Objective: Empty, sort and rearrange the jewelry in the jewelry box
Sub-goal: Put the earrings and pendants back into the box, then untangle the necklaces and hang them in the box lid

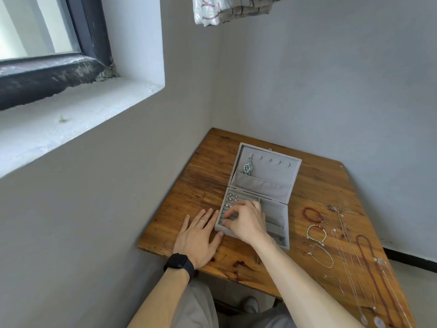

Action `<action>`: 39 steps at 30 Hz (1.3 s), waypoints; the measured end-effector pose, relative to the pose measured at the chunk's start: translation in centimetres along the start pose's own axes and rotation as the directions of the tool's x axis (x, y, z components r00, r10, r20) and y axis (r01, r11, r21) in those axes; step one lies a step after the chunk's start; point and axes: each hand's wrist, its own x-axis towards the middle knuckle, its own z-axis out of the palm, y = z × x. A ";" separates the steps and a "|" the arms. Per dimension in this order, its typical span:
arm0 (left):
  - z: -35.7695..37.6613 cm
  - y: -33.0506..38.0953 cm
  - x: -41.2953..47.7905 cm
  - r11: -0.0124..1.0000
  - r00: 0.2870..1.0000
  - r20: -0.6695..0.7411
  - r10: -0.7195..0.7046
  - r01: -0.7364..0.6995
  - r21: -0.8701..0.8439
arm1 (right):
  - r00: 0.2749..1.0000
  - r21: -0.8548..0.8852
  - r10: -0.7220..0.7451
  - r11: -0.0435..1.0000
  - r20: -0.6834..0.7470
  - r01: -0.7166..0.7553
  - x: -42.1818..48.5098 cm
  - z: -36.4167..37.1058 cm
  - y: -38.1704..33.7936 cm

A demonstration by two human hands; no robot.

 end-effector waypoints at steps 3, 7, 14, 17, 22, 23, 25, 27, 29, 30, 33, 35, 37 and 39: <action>0.0 -0.2 0.0 1.000 1.000 0.012 0.005 -0.005 0.014 | 0.996 0.063 -0.061 0.996 -0.072 0.066 -0.9 -0.3 0.6; -0.2 0.0 0.1 1.000 1.000 0.026 0.004 -0.004 0.001 | 0.968 0.153 -0.083 0.981 -0.236 0.121 -3.0 -1.0 2.5; -1.6 2.4 -0.2 0.999 0.992 -0.117 0.039 -0.036 0.027 | 0.922 0.172 0.056 0.985 -0.383 0.012 -8.4 -3.6 10.6; -2.0 5.9 1.0 0.975 0.959 -0.180 0.221 -0.217 0.039 | 0.910 0.151 0.164 0.982 -0.382 -0.113 -10.2 -4.5 14.7; -1.5 13.6 5.1 0.914 0.914 -0.007 0.406 -0.406 0.021 | 0.880 0.056 0.308 0.949 -0.361 -0.310 -11.1 -6.4 19.5; -1.2 15.3 6.2 0.906 0.906 0.039 0.422 -0.423 0.025 | 0.880 0.027 0.313 0.945 -0.357 -0.326 -10.9 -6.9 20.2; -0.5 18.2 8.3 0.892 0.891 0.103 0.443 -0.449 0.049 | 0.883 -0.022 0.301 0.943 -0.361 -0.331 -10.3 -7.7 21.3; 0.4 20.6 10.3 0.878 0.877 0.131 0.463 -0.474 0.065 | 0.896 -0.064 0.260 0.951 -0.361 -0.302 -9.4 -8.3 22.0; 1.4 22.6 12.1 0.870 0.869 0.172 0.464 -0.484 0.092 | 0.919 -0.083 0.210 0.965 -0.335 -0.251 -8.5 -8.7 22.6; 1.9 23.4 12.8 0.870 0.868 0.198 0.456 -0.482 0.110 | 0.932 -0.081 0.189 0.971 -0.310 -0.223 -8.2 -8.8 23.0; 3.3 24.9 14.8 0.849 0.869 0.254 0.425 -0.480 0.223 | 0.967 -0.128 0.130 0.979 -0.218 -0.160 -7.8 -8.7 23.9; 4.1 25.2 15.8 0.835 0.880 0.245 0.406 -0.467 0.292 | 0.968 -0.143 0.124 0.977 -0.217 -0.157 -7.7 -8.4 24.3; 4.6 25.2 16.4 0.838 0.891 0.209 0.404 -0.452 0.307 | 0.964 -0.165 0.123 0.973 -0.236 -0.164 -7.4 -8.4 24.2; 4.8 25.0 16.6 0.849 0.891 0.172 0.420 -0.452 0.274 | 0.962 -0.191 0.126 0.966 -0.240 -0.174 -7.0 -8.4 23.8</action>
